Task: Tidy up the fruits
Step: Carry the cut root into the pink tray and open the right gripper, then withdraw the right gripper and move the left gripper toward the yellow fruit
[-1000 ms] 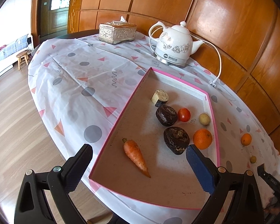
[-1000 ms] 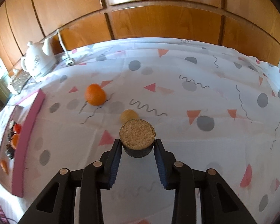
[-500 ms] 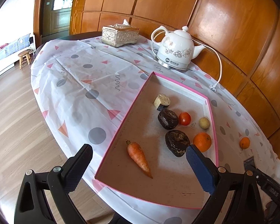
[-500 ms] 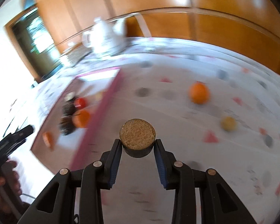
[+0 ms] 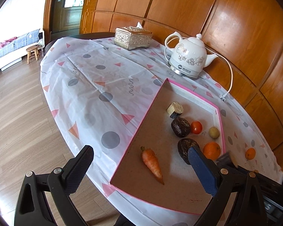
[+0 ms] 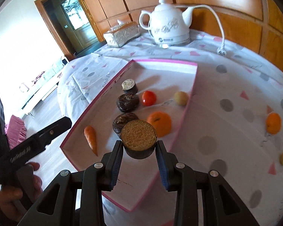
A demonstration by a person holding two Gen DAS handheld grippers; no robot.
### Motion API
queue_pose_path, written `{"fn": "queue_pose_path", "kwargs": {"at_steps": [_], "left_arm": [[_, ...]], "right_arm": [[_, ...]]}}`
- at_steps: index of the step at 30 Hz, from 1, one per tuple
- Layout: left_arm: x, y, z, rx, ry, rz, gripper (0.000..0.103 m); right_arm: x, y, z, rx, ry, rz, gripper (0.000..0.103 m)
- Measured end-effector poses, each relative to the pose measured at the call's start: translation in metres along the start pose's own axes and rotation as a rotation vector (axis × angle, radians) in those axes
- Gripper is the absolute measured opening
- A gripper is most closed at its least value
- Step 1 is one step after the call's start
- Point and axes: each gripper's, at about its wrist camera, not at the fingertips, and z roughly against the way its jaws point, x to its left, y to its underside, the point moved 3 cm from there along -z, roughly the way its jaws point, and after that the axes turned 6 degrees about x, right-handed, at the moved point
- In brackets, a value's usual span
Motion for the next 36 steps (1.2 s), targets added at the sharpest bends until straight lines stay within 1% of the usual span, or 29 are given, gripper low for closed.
{"fn": "queue_pose_path", "kwargs": {"at_steps": [7, 11, 22, 27, 34, 36], "left_arm": [[0.001, 0.001, -0.003, 0.012, 0.006, 0.002, 0.101], [-0.001, 0.001, -0.003, 0.011, 0.011, -0.002, 0.101], [-0.014, 0.004, 0.0, 0.014, 0.035, -0.05, 0.101], [-0.021, 0.004, 0.004, -0.001, 0.038, -0.077, 0.101], [-0.029, 0.005, 0.004, 0.004, 0.051, -0.106, 0.101], [-0.033, 0.006, 0.006, -0.002, 0.051, -0.122, 0.101]], "right_arm": [[0.002, 0.001, -0.005, -0.004, 0.021, -0.004, 0.036], [-0.007, 0.007, 0.002, -0.022, 0.035, -0.043, 0.036], [-0.051, 0.03, 0.039, -0.107, 0.129, -0.185, 0.038], [-0.076, 0.044, 0.047, -0.118, 0.168, -0.259, 0.038], [-0.104, 0.064, 0.056, -0.124, 0.213, -0.341, 0.038], [-0.112, 0.069, 0.059, -0.127, 0.239, -0.361, 0.038]]}}
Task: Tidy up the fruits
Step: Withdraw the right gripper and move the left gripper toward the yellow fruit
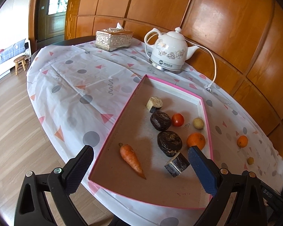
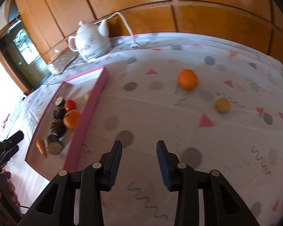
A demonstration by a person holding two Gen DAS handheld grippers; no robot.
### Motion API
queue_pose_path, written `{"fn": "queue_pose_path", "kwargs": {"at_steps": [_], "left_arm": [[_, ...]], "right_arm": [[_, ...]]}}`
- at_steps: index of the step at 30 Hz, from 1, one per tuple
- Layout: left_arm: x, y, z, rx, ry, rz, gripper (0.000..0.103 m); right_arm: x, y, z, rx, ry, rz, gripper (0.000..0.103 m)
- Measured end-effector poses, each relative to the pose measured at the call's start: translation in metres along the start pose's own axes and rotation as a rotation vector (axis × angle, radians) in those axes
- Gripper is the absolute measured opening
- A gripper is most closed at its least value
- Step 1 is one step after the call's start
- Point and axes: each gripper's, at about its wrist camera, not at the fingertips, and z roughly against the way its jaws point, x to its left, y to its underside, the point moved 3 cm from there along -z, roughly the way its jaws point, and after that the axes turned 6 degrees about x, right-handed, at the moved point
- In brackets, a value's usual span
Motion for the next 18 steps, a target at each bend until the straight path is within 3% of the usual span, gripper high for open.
{"fn": "queue_pose_path", "kwargs": {"at_steps": [18], "left_arm": [[-0.024, 0.005, 0.001, 0.012, 0.029, -0.089, 0.101]], "right_arm": [[-0.094, 0.021, 0.027, -0.07, 0.233, -0.179, 0.038]]}}
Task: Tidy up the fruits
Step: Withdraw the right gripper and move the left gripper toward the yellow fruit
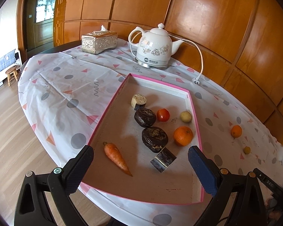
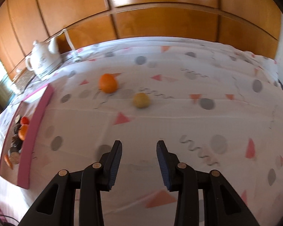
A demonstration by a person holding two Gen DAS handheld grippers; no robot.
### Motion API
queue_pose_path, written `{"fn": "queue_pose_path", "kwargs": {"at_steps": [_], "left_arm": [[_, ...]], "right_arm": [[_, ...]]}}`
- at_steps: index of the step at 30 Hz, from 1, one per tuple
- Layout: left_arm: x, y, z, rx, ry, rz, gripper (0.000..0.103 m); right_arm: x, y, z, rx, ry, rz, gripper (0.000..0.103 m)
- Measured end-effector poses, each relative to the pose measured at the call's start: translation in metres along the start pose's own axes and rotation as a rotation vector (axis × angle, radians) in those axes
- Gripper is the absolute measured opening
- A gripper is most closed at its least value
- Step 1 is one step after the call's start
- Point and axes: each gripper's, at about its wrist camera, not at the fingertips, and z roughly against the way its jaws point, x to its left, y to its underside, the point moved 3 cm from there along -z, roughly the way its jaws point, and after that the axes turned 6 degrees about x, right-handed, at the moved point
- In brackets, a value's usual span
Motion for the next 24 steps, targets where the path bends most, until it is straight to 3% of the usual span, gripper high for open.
{"fn": "queue_pose_path", "kwargs": {"at_steps": [15, 24], "left_arm": [[-0.024, -0.001, -0.004, 0.041, 0.096, -0.057, 0.101], [-0.073, -0.01, -0.01, 0.08, 0.179, -0.228, 0.098]], "right_arm": [[-0.082, 0.01, 0.007, -0.024, 0.153, -0.185, 0.038], [-0.117, 0.017, 0.008, -0.035, 0.202, -0.26, 0.038]]}}
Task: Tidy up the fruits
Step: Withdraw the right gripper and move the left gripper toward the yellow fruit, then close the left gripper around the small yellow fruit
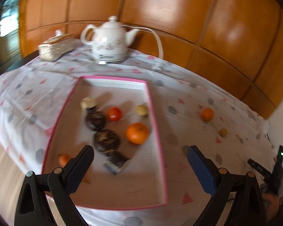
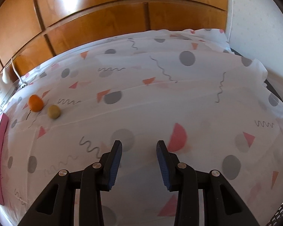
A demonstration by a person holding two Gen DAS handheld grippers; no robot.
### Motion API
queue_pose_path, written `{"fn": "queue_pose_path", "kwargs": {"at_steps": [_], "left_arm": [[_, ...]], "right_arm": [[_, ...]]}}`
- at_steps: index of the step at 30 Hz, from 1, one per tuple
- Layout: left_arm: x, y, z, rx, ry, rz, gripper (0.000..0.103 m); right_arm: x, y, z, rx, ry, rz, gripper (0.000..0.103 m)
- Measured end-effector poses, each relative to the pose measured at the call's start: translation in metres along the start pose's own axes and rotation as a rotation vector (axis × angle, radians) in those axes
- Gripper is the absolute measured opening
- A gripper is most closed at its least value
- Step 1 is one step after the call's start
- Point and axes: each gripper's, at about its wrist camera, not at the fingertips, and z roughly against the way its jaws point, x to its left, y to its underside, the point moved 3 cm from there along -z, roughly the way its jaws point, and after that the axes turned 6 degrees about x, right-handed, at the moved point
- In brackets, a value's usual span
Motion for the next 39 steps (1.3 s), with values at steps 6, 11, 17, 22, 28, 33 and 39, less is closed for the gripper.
{"fn": "queue_pose_path", "kwargs": {"at_steps": [6, 11, 17, 22, 28, 33, 39], "left_arm": [[-0.037, -0.014, -0.018, 0.057, 0.067, -0.109, 0.098], [-0.063, -0.023, -0.039, 0.114, 0.128, -0.127, 0.098], [-0.096, -0.029, -0.062, 0.158, 0.18, -0.157, 0.089], [-0.133, -0.029, -0.08, 0.185, 0.22, -0.244, 0.078], [-0.18, -0.026, -0.11, 0.235, 0.245, -0.352, 0.059], [-0.21, -0.022, -0.132, 0.262, 0.255, -0.408, 0.054], [-0.241, -0.023, -0.15, 0.27, 0.256, -0.453, 0.052]], "right_arm": [[-0.012, -0.002, 0.0, -0.013, 0.015, -0.025, 0.038], [-0.024, -0.004, 0.002, -0.031, 0.045, -0.047, 0.038], [-0.053, -0.008, 0.003, -0.052, 0.109, -0.137, 0.038], [-0.074, -0.01, 0.001, -0.055, 0.154, -0.207, 0.039], [-0.075, -0.011, -0.001, -0.069, 0.193, -0.211, 0.043], [-0.077, -0.011, -0.001, -0.076, 0.194, -0.221, 0.044], [-0.075, -0.013, -0.004, -0.081, 0.183, -0.212, 0.052]]}}
